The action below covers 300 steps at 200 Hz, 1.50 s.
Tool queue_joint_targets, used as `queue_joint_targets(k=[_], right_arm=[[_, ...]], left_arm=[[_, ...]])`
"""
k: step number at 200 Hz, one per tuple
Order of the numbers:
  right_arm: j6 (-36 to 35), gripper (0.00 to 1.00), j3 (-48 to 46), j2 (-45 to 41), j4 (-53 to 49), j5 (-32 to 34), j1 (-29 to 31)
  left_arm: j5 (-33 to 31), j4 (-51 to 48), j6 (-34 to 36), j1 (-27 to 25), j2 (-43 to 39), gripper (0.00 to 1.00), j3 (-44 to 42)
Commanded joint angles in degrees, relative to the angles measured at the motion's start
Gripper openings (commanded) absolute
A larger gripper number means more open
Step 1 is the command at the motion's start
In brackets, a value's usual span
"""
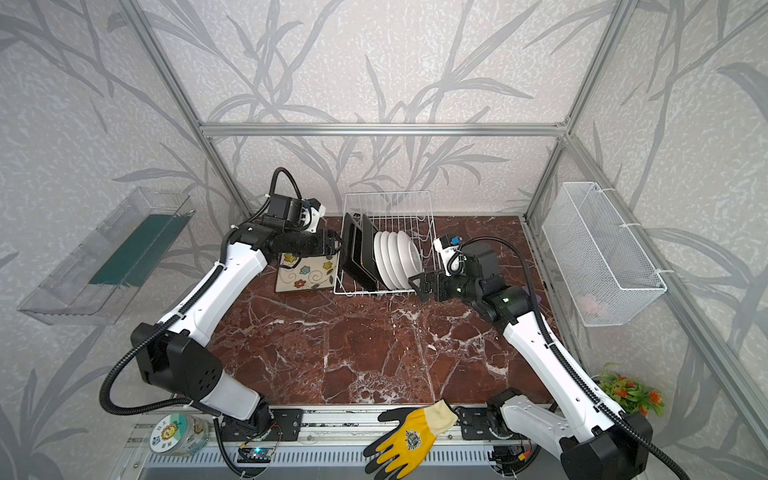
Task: Unload the plates from the dish rack
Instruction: 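Reach the left gripper into the rack and grasp the next square plate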
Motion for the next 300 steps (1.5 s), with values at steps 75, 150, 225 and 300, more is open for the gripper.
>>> queue_joint_targets(k=[75,150,225,300], right_arm=[[0.4,0.99,-1.2,-2.2,-0.2,1.7,0.2],[-0.2,0.99,-2.0,-1.1,-0.2,0.9,0.2],[0.0,0.99,-2.5,-0.9,0.7,1.6,0.2],[0.6,0.99,-3.4,-1.2,1.4,1.8,0.2]], left_arm=[[-1.7,4.9,-4.0,-2.1,7.4,0.63,1.1],[-1.8,8.5,-4.9,-3.2,10.7,0.54,0.4],[-2.1,9.1,-4.7,-3.5,13.6,0.43,0.7],[-2.9,9.0,-6.0,-3.6,13.1,0.31,0.7]])
